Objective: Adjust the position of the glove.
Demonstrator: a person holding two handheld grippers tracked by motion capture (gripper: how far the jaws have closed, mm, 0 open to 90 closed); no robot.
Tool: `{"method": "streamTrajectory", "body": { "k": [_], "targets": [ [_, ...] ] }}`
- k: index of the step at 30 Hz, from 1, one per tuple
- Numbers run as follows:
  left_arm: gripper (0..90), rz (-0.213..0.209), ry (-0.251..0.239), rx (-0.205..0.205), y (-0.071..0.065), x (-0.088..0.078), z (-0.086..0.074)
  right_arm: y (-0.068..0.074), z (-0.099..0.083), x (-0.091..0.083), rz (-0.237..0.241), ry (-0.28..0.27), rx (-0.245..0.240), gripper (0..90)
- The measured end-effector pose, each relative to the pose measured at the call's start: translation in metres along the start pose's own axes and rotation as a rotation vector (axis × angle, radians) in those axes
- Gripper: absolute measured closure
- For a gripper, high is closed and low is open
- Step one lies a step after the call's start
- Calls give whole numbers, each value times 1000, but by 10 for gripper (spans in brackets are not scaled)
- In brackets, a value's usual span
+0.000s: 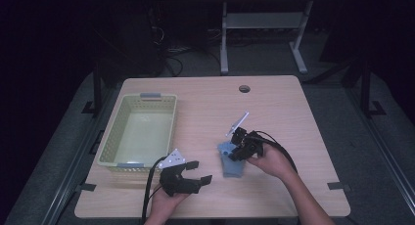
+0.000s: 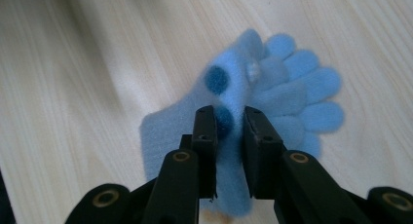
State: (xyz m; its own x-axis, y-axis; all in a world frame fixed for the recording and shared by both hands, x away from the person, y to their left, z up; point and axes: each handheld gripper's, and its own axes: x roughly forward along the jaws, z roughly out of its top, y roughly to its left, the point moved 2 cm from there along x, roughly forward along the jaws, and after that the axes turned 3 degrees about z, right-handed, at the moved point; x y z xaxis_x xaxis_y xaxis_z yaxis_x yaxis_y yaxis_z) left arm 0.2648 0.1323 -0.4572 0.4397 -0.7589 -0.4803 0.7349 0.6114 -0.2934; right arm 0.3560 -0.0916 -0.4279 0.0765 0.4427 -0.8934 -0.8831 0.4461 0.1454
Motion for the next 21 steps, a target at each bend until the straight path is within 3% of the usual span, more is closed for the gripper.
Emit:
{"method": "streamTrajectory", "body": {
  "k": [9, 13, 16, 19, 21],
  "targets": [
    [221, 1, 3, 3, 0, 0, 0, -2, -1, 9, -9, 17, 2, 721],
    [221, 1, 3, 3, 0, 0, 0, -3, 0, 12, -9, 24, 6, 677],
    [221, 0, 5, 4, -1, 1, 0, -3, 0, 12, -22, 23, 10, 592],
    [221, -1, 8, 7, -1, 1, 0, -2, 1, 9, -32, 2, 17, 611],
    [221, -1, 3, 2, -1, 1, 0, 0, 2, 7, -36, -13, 10, 708]
  ]
}}
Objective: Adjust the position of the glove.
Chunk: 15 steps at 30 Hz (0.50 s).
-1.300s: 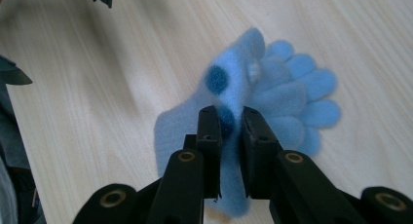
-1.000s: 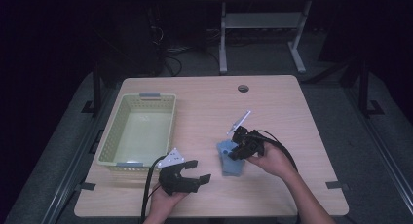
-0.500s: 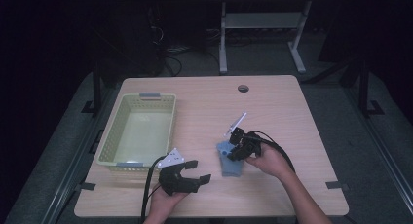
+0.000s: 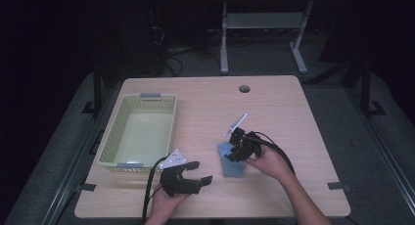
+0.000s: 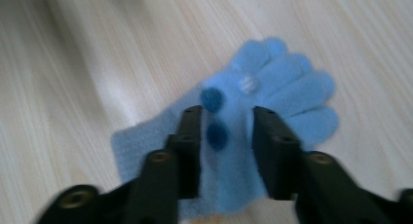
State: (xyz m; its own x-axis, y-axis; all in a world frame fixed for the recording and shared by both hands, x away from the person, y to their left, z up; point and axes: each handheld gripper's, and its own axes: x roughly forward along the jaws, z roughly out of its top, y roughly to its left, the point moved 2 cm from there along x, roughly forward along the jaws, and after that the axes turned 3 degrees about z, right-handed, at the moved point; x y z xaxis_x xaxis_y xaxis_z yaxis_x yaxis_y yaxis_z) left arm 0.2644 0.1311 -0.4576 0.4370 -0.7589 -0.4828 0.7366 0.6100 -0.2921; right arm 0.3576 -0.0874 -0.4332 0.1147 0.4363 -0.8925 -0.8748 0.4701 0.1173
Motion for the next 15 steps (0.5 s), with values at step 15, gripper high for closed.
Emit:
{"method": "streamTrajectory", "body": {
  "k": [15],
  "targets": [
    [221, -3, 7, 4, 1, 0, 0, -2, -1, 22, 27, -8, 34, 813]
  ]
}}
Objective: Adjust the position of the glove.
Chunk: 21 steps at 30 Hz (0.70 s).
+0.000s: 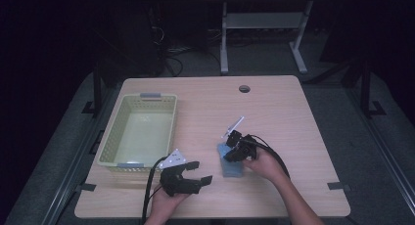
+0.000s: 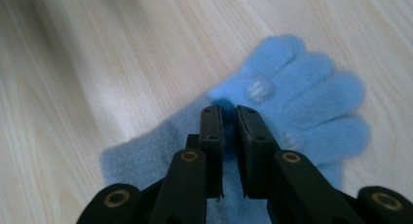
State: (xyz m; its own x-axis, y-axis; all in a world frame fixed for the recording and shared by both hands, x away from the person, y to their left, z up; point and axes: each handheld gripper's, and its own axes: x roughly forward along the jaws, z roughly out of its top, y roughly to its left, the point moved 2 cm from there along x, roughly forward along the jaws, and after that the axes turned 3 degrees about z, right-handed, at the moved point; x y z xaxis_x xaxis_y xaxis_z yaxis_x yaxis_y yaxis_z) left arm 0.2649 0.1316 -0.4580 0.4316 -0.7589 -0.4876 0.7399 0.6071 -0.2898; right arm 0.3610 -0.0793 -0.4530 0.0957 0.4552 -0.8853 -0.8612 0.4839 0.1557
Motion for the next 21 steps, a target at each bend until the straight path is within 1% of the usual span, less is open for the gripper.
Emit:
{"method": "streamTrajectory", "body": {
  "k": [2, 3, 4, 6, 9, 10, 12, 13, 14, 15, 17, 18, 19, 20, 21],
  "targets": [
    [221, -1, 3, 1, 0, 0, 0, 0, 0, 0, 3, -4, 5, 805],
    [221, -1, 4, -2, -1, 1, 0, -1, -1, -1, 2, -7, 8, 776],
    [221, -1, 7, 6, -1, 1, 0, -1, -2, -4, -4, -23, 14, 723],
    [221, -5, 11, 4, -2, 2, -1, 0, -3, -7, -15, -37, 21, 687],
    [222, -5, 15, 6, -2, 3, -1, 0, -7, -12, -9, -67, 59, 606],
    [222, -7, 17, 2, -2, 4, -1, 0, -7, -12, -9, -67, 59, 606],
    [226, -13, 21, -7, -2, 6, -2, 0, -11, -16, 0, -72, 87, 524],
    [226, -20, 22, -16, -2, 6, -2, 0, -12, -18, -3, -74, 90, 496],
    [226, -27, 23, -30, -2, 7, -2, 0, -14, -21, -18, -88, 85, 479],
    [226, -29, 23, -34, -2, 8, -2, 2, -19, -29, -23, -134, 95, 456],
    [228, -33, 31, -45, -2, 11, -1, 2, -23, -34, -20, -156, 117, 442],
    [228, -33, 31, -45, -2, 11, -1, 2, -23, -34, -20, -156, 117, 442],
    [228, -30, 29, -60, -3, 12, -1, 3, -26, -37, -19, -176, 125, 440],
    [230, -31, 29, -69, -3, 12, 0, 2, -34, -40, -15, -196, 154, 413],
    [230, -29, 40, -75, -3, 14, 2, 2, -36, -41, -19, -202, 168, 412]
  ]
}}
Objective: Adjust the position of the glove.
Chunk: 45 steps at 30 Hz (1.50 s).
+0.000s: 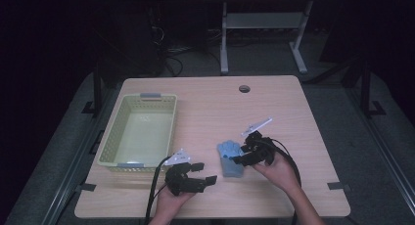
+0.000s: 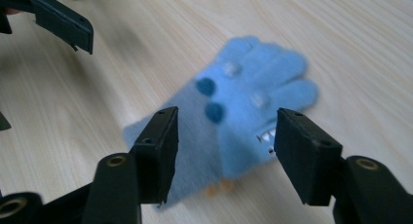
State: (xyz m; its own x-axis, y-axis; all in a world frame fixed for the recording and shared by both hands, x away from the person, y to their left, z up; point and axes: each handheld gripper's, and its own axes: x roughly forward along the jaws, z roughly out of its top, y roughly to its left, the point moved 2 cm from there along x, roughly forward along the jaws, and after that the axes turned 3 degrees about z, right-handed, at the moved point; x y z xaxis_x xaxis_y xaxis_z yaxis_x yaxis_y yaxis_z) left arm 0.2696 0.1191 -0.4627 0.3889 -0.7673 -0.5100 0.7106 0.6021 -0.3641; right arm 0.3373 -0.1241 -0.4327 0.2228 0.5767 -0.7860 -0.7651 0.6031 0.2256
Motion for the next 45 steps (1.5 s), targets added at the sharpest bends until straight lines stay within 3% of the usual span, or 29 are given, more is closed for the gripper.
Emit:
{"method": "streamTrajectory", "body": {
  "k": [2, 5, 11, 12, 14, 19, 20, 21, 22, 26, 32, 41, 43, 45],
  "targets": [
    [236, 15, 10, -9, -1, 3, 1, -3, -6, -3, -8, -17, 23, 390],
    [237, 19, 27, -18, -1, 6, 2, -6, -15, -5, -24, -41, 95, 376],
    [239, 12, 37, -89, 2, 16, 7, -7, -26, -4, -24, -77, 174, 382],
    [239, 3, 36, -123, 3, 20, 10, -7, -30, -3, -13, -86, 201, 385],
    [239, 1, 40, -151, 4, 25, 12, -7, -32, -3, -1, -93, 220, 390],
    [238, 2, 59, -169, 4, 36, 16, -8, -38, -3, 20, -136, 257, 402],
    [239, -4, 60, -189, 4, 40, 19, -10, -43, -3, 46, -173, 299, 417],
    [239, -4, 60, -189, 4, 40, 19, -10, -43, -3, 46, -173, 299, 417],
    [238, -1, 65, -195, 4, 43, 21, -11, -46, -2, 70, -185, 339, 417],
    [239, -2, 79, -214, 5, 48, 24, -14, -50, -1, 98, -206, 383, 421],
    [265, -21, 95, -287, 10, 55, 27, -15, -55, 3, 127, -207, 420, 432],
    [325, -28, 123, -318, 14, 60, 26, -15, -59, 5, 145, -204, 442, 441],
    [352, -39, 116, -356, 15, 62, 26, -16, -61, 6, 156, -212, 459, 441],
    [358, -38, 111, -362, 15, 63, 25, -17, -62, 7, 164, -226, 463, 442]
  ]
}}
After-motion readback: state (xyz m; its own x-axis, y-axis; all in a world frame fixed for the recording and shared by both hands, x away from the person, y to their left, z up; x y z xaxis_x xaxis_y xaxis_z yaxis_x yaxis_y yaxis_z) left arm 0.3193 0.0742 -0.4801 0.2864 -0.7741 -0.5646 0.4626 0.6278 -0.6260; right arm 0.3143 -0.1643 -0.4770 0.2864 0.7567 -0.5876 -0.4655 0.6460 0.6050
